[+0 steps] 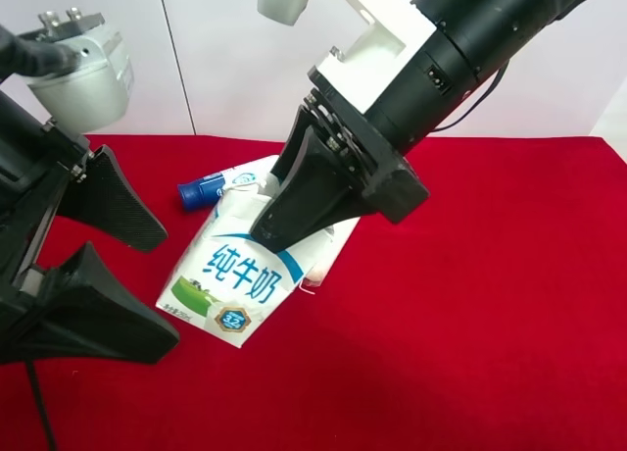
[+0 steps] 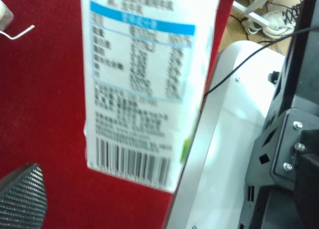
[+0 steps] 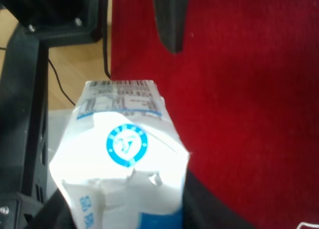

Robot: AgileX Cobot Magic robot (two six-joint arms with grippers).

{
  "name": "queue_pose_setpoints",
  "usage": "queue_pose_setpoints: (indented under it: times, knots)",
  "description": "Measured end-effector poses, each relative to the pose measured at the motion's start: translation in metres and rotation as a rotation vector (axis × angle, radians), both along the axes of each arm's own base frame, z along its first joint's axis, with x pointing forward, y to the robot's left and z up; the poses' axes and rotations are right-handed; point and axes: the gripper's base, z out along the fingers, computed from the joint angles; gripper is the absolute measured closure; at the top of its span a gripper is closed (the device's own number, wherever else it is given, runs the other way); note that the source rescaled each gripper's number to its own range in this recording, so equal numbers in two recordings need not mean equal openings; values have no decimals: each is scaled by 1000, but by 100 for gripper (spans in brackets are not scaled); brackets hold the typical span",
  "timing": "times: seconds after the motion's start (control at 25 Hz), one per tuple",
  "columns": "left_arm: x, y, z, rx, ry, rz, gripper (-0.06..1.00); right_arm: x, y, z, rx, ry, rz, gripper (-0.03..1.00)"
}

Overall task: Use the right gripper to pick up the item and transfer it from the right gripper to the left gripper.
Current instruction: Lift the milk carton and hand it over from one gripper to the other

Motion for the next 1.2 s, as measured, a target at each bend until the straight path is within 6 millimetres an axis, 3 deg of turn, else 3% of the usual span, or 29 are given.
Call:
queue_pose_setpoints:
  times: [0.88,0.96,1.04,1.2]
  knots:
    - [1,-3,2,-45,2,18,-5,-2,9,12,162,17,9,97]
    - [1,-4,3,-51,4,20,3,-1,9,12,164,13,3,97]
    - [1,-4,3,-54,3,22,18,0,9,12,164,10,-1,97]
    - [3,-4,3,-58,-14,31,70,-1,9,12,164,15,7,97]
